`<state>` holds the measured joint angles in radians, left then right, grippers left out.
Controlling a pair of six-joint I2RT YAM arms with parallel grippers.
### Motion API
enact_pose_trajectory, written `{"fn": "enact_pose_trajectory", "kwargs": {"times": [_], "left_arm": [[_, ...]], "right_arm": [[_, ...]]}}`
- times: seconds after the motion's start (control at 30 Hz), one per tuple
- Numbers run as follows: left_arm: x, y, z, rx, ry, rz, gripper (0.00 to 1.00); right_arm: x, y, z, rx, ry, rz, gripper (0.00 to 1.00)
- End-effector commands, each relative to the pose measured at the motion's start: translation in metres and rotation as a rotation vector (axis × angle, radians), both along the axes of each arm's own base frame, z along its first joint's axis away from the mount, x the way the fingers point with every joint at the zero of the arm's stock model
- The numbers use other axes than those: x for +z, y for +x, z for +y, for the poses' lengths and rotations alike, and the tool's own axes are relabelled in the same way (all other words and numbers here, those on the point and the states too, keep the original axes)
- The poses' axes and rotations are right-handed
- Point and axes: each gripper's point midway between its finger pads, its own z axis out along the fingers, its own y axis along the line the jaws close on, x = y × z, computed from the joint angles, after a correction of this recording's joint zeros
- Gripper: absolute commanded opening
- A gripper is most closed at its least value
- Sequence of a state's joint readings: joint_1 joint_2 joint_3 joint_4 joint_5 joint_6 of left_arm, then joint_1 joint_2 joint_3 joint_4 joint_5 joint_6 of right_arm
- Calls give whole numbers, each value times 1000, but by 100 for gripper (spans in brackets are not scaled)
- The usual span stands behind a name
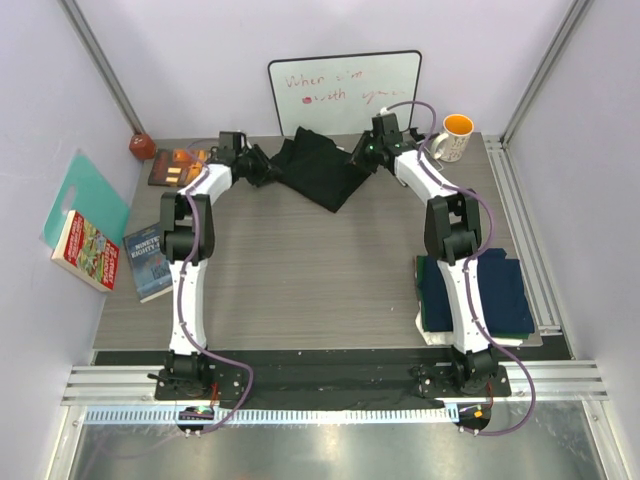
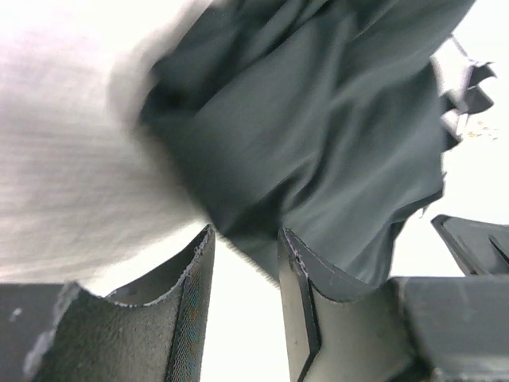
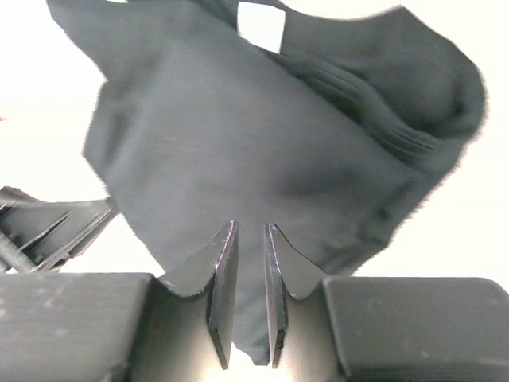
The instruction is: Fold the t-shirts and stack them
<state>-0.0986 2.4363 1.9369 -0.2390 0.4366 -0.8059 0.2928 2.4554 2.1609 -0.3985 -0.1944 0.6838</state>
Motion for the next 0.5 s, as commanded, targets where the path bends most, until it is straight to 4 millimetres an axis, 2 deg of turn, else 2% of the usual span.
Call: {"fn": "enact_pose_trajectory", "kwargs": {"times": [0.0,0.1,0.23,0.3,0.47], "left_arm": [[34,23,-10,-34,-39,-102,38],[55,28,-12,-38,-51,-152,36],[72,32,-14,-40,-69,-205,37],[78,36,-16,-44,-82,-223,36],[69,48,-22,-32,-128,-229,36]], "right_arm": [[79,-1,28,66,82,-127,23],[73,-7,40,88,92,-110,20],[55,-13,59,118,99,-79,19],[36,-14,65,120,96,-49,19],[6,-18,77,131,97,4,18]]}}
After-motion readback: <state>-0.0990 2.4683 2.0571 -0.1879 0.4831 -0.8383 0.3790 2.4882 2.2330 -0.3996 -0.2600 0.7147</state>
